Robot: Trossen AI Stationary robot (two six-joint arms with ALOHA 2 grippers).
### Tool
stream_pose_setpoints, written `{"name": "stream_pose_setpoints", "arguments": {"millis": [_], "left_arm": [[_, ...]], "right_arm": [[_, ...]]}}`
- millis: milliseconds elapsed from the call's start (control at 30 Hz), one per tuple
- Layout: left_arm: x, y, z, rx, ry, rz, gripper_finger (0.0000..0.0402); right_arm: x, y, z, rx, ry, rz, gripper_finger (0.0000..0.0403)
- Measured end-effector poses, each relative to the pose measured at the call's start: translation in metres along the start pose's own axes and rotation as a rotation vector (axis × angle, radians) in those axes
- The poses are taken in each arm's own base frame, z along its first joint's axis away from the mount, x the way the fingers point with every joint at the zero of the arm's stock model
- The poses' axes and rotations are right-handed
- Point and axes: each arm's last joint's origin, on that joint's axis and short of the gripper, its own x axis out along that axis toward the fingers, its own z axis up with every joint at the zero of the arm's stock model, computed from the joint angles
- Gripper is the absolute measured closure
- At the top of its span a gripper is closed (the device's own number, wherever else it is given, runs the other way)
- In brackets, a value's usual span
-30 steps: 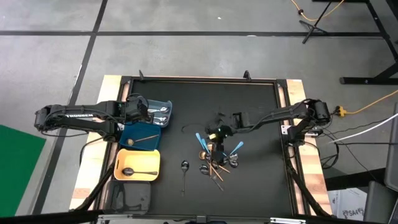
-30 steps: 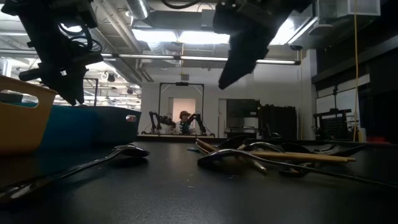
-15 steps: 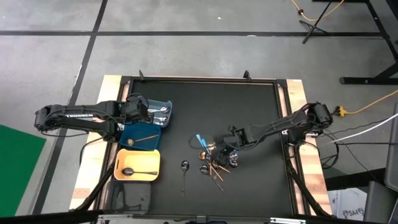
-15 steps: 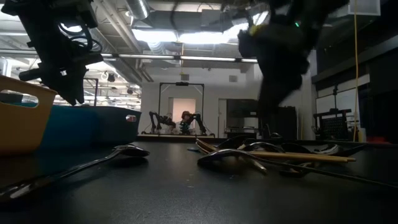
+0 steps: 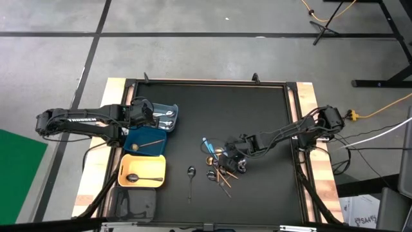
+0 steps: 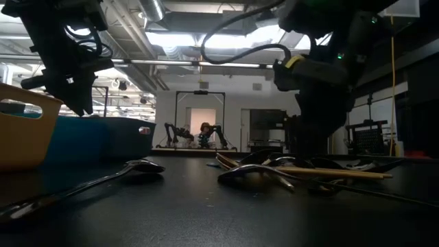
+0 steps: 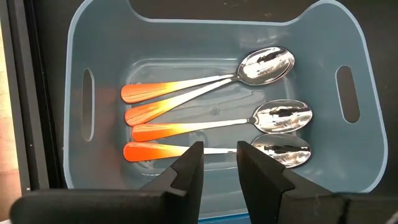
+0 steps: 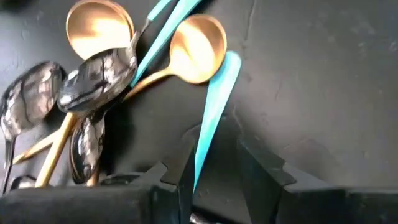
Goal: Sort silverware by color (type)
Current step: Put the blue spoon into the black bin
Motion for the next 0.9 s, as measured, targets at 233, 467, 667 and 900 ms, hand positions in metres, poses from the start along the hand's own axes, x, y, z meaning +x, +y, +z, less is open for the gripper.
{"name": "stream_pose_setpoints", "arguments": {"millis": [233,467,667,900], "left_arm": [[0.0,0.0,0.0,0.0,0.0,0.0,0.0311],[0.0,0.0,0.0,0.0,0.0,0.0,0.0311],[0.0,0.0,0.0,0.0,0.0,0.0,0.0311],[0.0,0.0,0.0,0.0,0.0,0.0,0.0311]], "right_arm": [[0.0,0.012,-0.012,-0.053,-0.042,0.004,0.0292],[-0.001,0.014,-0.014,-0.066,-0.061,-0.02,0.0292],[-0.001,0.014,-0.015,-0.074,-0.057,-0.025,0.0292],[0.006,0.014,-0.016,-0.077,-0.043,-0.037,0.0292]]}}
